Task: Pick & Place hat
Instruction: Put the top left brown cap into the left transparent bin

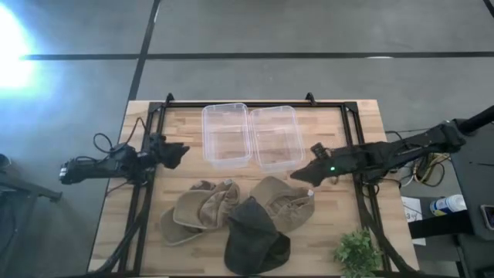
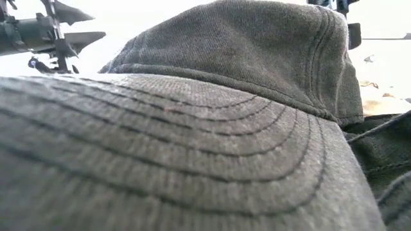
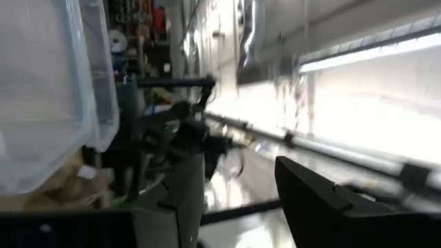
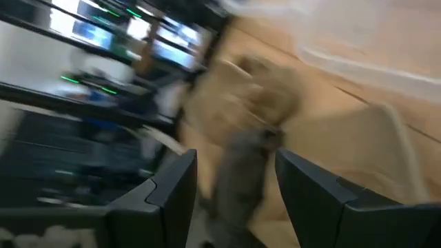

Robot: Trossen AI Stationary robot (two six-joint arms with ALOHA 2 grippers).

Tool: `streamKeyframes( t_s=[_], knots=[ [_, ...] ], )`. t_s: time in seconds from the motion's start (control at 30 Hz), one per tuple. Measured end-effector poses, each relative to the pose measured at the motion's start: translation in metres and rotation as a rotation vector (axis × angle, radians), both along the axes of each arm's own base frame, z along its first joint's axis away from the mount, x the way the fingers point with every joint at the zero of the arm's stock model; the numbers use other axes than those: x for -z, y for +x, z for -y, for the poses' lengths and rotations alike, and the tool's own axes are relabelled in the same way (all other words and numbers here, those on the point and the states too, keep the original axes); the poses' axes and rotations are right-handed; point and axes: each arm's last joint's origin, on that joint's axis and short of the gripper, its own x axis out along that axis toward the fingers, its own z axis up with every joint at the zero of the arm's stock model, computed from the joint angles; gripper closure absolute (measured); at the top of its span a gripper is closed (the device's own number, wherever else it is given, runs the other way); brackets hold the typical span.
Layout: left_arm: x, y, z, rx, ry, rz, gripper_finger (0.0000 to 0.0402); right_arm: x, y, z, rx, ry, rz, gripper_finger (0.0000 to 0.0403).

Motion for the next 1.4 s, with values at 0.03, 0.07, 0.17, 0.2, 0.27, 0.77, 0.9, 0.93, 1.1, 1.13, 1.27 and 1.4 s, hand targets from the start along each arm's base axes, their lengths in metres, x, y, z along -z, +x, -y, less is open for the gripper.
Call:
streamKeyframes(
  t_s=[0.03,0.07,0.17,0.2,0.27,0.77,0.9,0.93,1.1,1.13,1.27,1.4],
  knots=[
    [0.0,0.0,-0.001,-0.01,-0.031,0.009,0.0229,-0.002,0.007,-0.002,-0.005,-0.013,-0.04,0.0211],
    [0.0,0.0,-0.001,-0.032,-0.062,0.013,0.0229,-0.005,0.013,-0.005,-0.013,-0.026,-0.067,0.0211],
    [-0.001,-0.001,-0.002,-0.06,-0.091,0.03,0.0229,-0.013,0.037,-0.013,-0.062,-0.053,-0.105,0.0211],
    [-0.002,-0.001,-0.002,-0.053,-0.071,0.038,0.0229,-0.016,0.045,-0.015,-0.082,-0.066,-0.106,0.0211],
    [-0.006,-0.001,0.0,0.008,-0.01,0.056,0.0229,-0.021,0.063,-0.02,-0.126,-0.098,-0.109,0.0211],
    [-0.07,0.003,0.029,0.62,0.761,-0.803,0.0249,-0.027,0.147,-0.044,-0.393,-0.348,-0.418,0.0211],
    [-0.076,0.02,0.047,0.783,0.971,-0.918,0.0257,-0.025,0.149,-0.046,-0.413,-0.367,-0.456,0.0211],
    [-0.075,0.025,0.054,0.827,1.02,-0.935,0.0259,-0.024,0.149,-0.046,-0.417,-0.37,-0.457,0.0211],
    [-0.061,0.042,0.095,0.982,1.261,-1.007,0.026,-0.023,0.142,-0.044,-0.393,-0.396,-0.471,0.0211],
    [-0.056,0.044,0.103,1.002,1.296,-1.029,0.026,-0.023,0.14,-0.043,-0.386,-0.401,-0.474,0.0211],
    [-0.051,0.047,0.129,1.057,1.376,-1.059,0.026,-0.027,0.133,-0.04,-0.383,-0.419,-0.489,0.0211],
    [-0.044,0.05,0.144,1.09,1.374,-1.124,0.026,-0.025,0.13,-0.039,-0.408,-0.452,-0.504,0.0211]
  ],
)
